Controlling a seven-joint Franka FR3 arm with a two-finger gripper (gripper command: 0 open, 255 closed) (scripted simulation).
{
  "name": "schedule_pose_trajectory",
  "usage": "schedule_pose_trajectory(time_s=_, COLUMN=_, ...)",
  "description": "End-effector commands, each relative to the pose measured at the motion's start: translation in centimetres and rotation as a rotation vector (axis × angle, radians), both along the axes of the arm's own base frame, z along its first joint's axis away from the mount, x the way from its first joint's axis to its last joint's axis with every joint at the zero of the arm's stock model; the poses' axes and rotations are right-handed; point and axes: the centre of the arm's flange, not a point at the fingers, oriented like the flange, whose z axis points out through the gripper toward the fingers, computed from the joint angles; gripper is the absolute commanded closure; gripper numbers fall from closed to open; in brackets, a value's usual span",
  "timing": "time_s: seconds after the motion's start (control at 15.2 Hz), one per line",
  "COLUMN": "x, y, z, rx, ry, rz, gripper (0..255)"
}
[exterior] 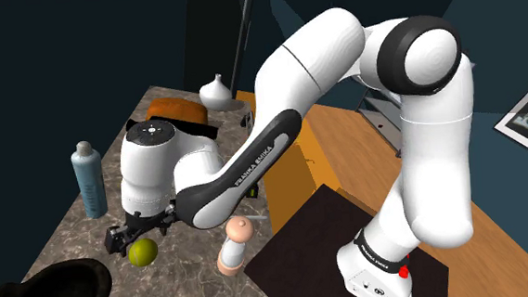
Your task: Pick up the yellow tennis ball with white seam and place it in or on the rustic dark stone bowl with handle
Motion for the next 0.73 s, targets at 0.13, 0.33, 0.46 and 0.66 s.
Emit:
schedule_pose_trajectory(time_s=0.13, x=0.2, y=0.5, z=-2.2, rx=0.000, ry=-0.001, rz=-0.001, gripper=0)
schedule_pose_trajectory(time_s=0.33, x=0.4, y=0.6, z=-4.0, rx=0.000, ry=-0.001, rz=-0.001, gripper=0)
schedule_pose_trajectory(time_s=0.46, x=0.4, y=0.6, z=-4.0, rx=0.000, ry=-0.001, rz=-0.001, gripper=0)
schedule_pose_trajectory(time_s=0.66, x=0.4, y=0.6, z=-4.0, rx=0.000, ry=-0.001, rz=-0.001, gripper=0)
